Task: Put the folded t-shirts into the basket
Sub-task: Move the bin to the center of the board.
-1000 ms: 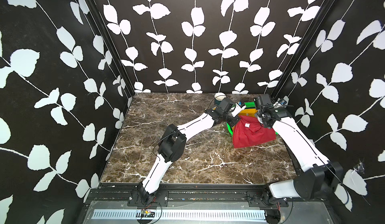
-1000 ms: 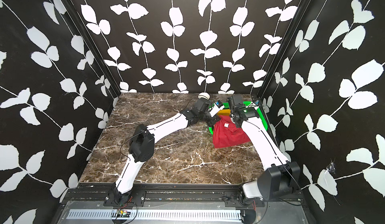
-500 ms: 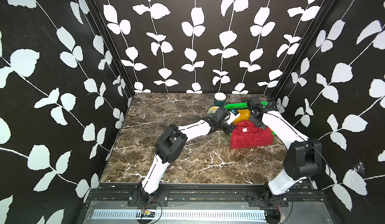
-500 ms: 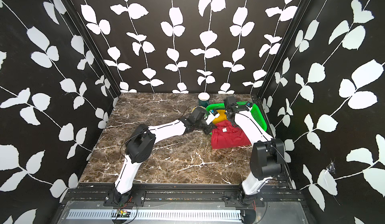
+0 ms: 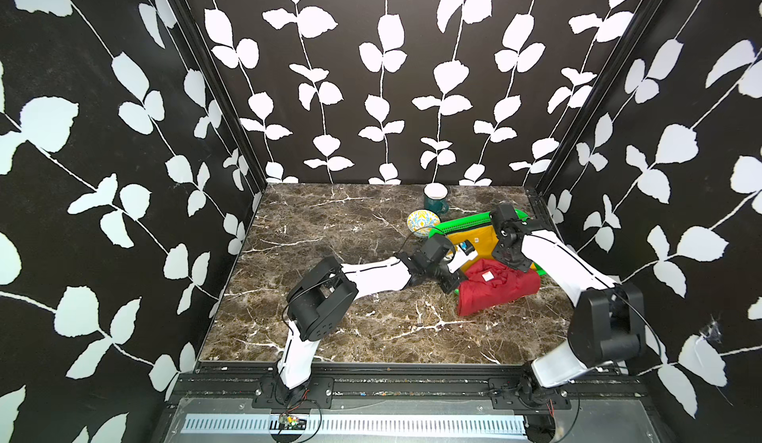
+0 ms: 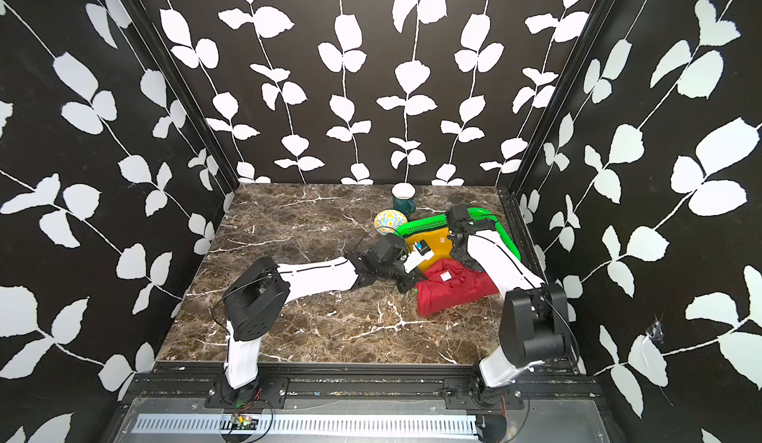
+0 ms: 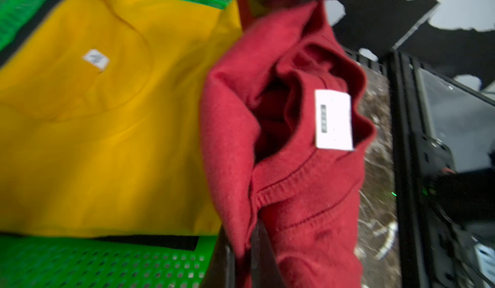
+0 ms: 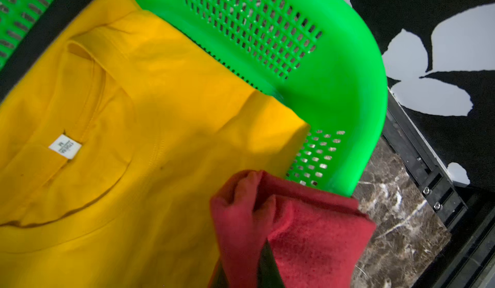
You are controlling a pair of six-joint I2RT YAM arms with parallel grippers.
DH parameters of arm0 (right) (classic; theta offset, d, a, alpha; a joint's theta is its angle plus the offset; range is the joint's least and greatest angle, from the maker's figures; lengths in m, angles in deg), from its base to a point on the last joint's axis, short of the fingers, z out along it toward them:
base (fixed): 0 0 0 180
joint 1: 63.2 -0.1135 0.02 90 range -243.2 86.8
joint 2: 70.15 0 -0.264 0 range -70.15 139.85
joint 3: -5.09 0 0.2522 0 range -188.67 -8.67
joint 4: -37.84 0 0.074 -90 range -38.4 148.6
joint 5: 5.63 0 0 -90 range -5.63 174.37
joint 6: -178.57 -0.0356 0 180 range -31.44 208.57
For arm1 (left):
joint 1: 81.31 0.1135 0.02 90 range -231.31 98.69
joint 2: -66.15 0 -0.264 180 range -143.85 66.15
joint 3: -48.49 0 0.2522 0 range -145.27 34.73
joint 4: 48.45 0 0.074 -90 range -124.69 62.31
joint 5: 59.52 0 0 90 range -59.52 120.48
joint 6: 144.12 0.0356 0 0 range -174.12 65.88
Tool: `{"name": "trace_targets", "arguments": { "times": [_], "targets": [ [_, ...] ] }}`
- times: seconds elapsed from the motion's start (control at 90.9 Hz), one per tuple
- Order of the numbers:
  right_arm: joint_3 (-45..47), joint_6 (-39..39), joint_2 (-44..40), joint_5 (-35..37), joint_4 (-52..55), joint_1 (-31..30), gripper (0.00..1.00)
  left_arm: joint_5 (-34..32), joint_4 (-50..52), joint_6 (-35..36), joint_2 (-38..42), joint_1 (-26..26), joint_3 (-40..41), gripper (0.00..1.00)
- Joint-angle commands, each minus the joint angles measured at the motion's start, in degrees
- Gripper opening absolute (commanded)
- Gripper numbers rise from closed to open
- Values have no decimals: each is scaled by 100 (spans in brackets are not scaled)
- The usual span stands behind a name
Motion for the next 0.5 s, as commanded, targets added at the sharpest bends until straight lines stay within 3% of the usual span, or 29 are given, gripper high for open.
{"name": "trace_targets", "arguments": {
  "times": [0.0, 0.143, 0.275, 0.484],
  "targets": [
    [282, 279, -342, -242, 19, 8, 0, 215, 408, -154, 376, -313, 575, 0],
    [658, 324, -600, -951, -52, -4, 0, 417, 236, -690, 686, -425, 1022, 0],
    [863, 261, -941, -1264, -5, -98, 0, 305, 305, -677, 1185, -711, 1313, 0],
    [602, 36, -1707, -1096, 455, -131, 0, 310, 1143, -342, 1630, -1080, 474, 0]
  ]
}}
